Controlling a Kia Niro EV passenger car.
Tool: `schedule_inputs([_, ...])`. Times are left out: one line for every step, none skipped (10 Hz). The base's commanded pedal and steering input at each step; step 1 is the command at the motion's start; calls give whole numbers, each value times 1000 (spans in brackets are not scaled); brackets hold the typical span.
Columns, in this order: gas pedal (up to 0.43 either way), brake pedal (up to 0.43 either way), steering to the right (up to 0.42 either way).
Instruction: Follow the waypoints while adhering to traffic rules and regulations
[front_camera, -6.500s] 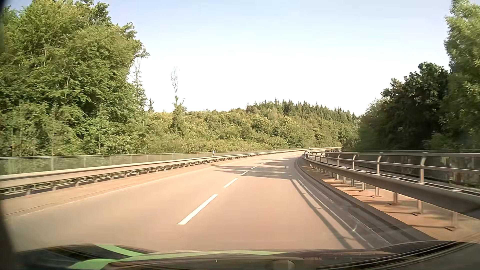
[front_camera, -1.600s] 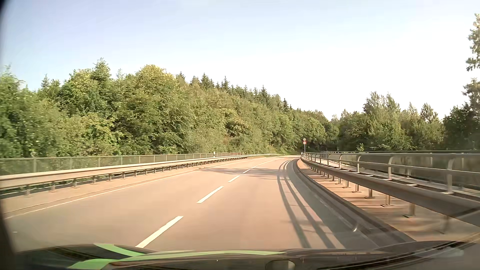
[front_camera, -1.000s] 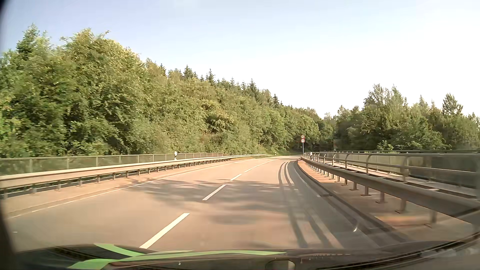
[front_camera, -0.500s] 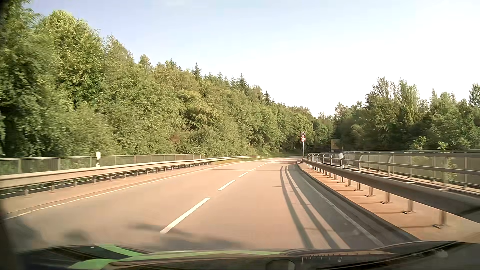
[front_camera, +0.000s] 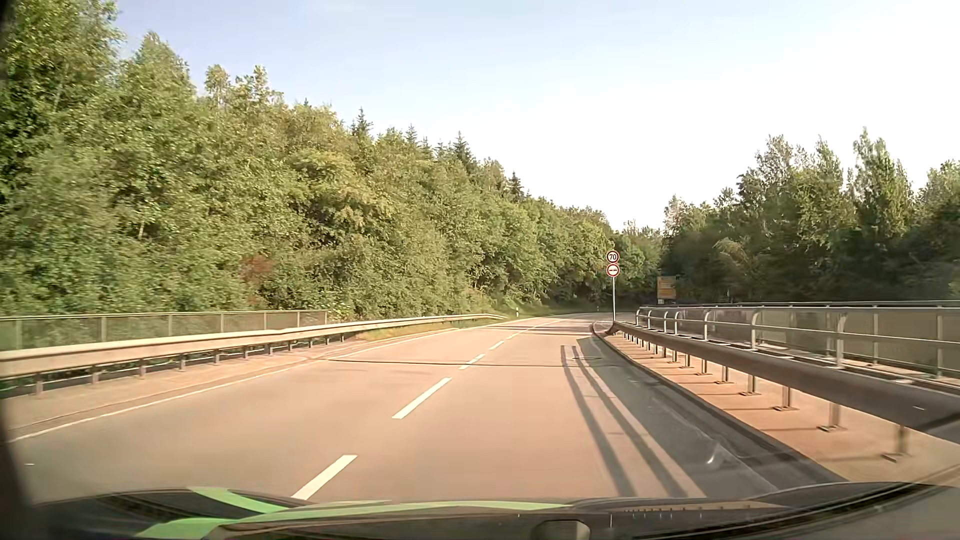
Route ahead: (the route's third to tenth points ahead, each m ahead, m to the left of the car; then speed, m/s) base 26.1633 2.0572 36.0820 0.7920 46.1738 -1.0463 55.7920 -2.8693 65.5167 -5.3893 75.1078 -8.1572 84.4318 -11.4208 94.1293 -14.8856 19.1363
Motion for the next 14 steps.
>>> schedule_inputs([157,0,24])
schedule_inputs([157,0,24])
schedule_inputs([157,0,23])
schedule_inputs([157,0,21])
schedule_inputs([157,0,20])
schedule_inputs([157,0,19])
schedule_inputs([157,0,18])
schedule_inputs([169,0,17])
schedule_inputs([177,0,16])
schedule_inputs([177,0,16])
schedule_inputs([169,0,18])
schedule_inputs([138,0,18])
schedule_inputs([130,0,18])
schedule_inputs([138,0,18])
